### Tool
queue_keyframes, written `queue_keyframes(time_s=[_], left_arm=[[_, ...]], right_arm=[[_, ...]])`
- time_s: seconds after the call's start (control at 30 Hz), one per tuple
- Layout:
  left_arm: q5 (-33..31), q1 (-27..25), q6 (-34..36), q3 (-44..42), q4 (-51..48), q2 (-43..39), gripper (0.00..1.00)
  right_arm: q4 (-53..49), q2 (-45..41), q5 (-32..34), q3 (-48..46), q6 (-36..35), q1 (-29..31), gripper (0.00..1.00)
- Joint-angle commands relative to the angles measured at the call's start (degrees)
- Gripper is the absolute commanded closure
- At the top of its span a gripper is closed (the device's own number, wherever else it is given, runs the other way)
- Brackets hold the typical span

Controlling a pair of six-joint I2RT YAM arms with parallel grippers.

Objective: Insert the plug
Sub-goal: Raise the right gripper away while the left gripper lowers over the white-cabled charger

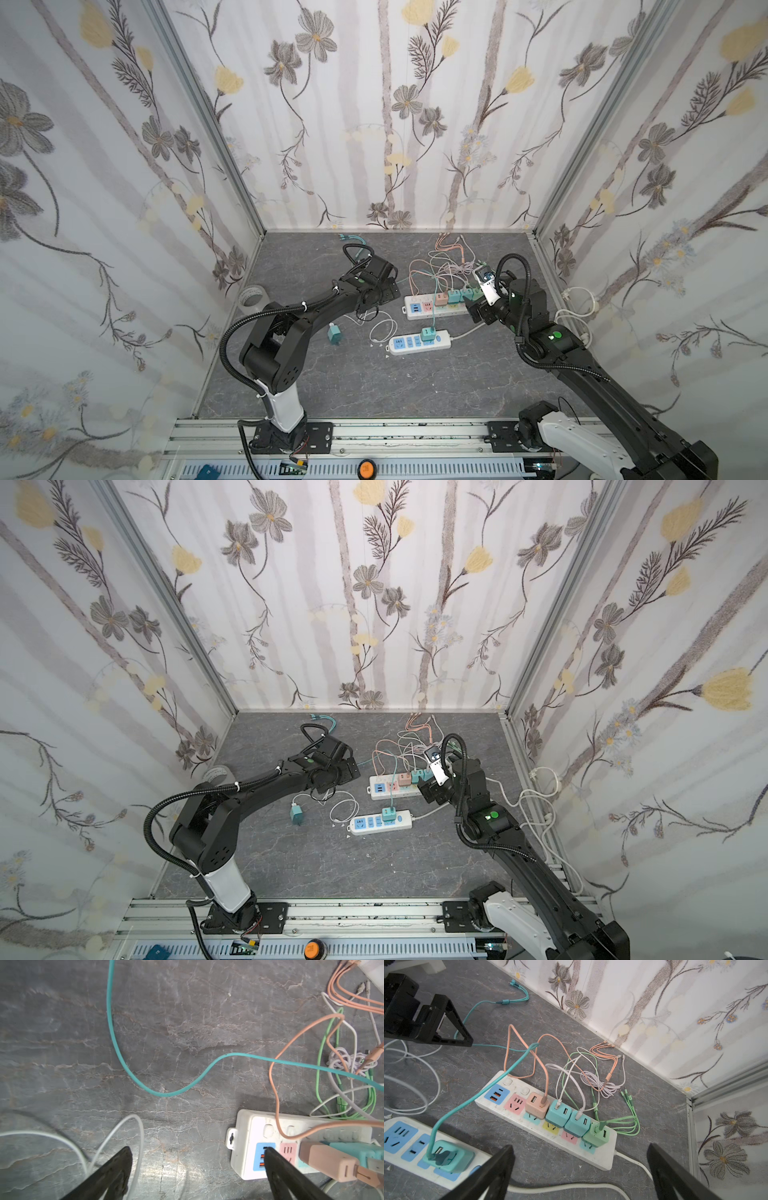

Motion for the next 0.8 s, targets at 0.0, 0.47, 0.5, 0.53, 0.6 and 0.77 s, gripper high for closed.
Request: queue_keyframes(time_s=[0.0,0.47,0.5,0.53,0.6,0.77], left_arm=[[-9.7,-0.1,7.7,1.3,-8.5,-2.3,0.00],[-16.1,5.7,10.3,-12.7,-14.4,-18.3,0.00],[-14.3,6.6,9.5,-14.5,-13.4,-19.7,0.00],[-11.8,7.7,9.1,-16.7,-12.0,-21.2,0.00],[-7.1,10.3,8.4,-20.4,-10.0,-23.8,0.00],[-1.1,16.1,5.5,-28.1,-8.9,-30.9,0.00]], right_arm=[[3.6,0.0,0.7,-0.1,4.5,-0.6,0.01],[7.0,1.0,4.3,0.9,7.1,-1.0,0.01],[7.2,1.1,4.9,0.8,7.2,-1.1,0.01],[7.4,1.1,5.4,0.8,7.1,-1.1,0.01],[7.9,1.3,5.9,0.6,7.0,-1.0,0.01],[7.6,3.0,3.9,1.2,6.7,-1.1,0.01]])
